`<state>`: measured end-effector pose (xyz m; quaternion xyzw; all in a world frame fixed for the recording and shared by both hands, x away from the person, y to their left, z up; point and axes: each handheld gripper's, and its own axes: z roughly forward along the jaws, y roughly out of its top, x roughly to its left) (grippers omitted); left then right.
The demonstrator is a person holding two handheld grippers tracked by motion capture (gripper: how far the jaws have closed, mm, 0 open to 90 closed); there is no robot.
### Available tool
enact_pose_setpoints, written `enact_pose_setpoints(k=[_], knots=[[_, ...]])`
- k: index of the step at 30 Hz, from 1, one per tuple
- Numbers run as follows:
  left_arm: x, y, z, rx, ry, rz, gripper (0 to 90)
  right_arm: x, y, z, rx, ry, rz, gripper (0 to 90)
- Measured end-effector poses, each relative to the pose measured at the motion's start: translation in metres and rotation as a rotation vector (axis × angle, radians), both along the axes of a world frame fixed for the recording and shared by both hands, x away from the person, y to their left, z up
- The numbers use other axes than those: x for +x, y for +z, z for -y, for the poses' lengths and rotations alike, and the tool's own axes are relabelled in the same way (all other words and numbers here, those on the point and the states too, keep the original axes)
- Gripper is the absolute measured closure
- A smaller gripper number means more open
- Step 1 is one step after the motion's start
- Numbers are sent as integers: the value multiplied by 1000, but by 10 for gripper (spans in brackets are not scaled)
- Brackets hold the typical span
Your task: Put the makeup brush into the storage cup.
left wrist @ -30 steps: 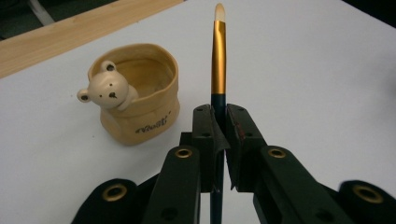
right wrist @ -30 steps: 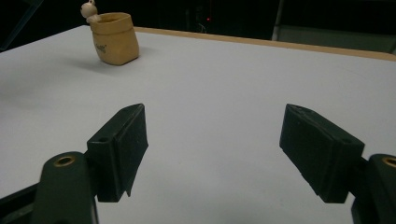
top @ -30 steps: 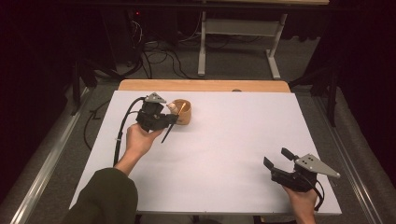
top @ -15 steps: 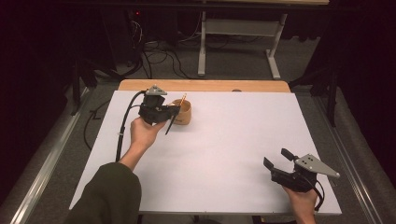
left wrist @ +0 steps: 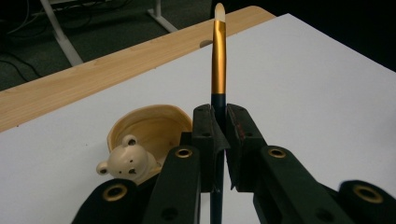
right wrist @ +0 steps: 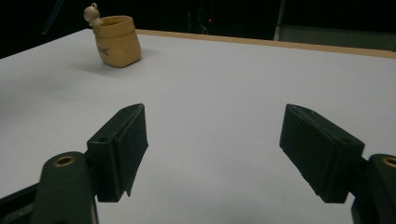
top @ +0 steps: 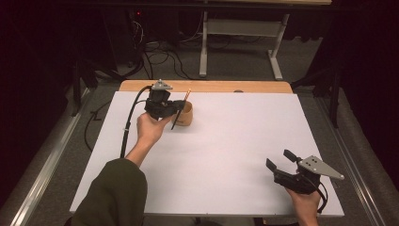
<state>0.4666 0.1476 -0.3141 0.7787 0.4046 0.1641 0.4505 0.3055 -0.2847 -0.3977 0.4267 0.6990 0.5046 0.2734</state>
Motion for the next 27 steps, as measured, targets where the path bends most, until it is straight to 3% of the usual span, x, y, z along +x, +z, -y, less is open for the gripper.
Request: enact_pose_setpoints(k=[10,27], knots=[[14,-7,5,-32,37,16,831,0,-1,0,7,3,-6,252],[37,-2,13,-24,81,31,831,1,-1,1,14,11,-13,252]])
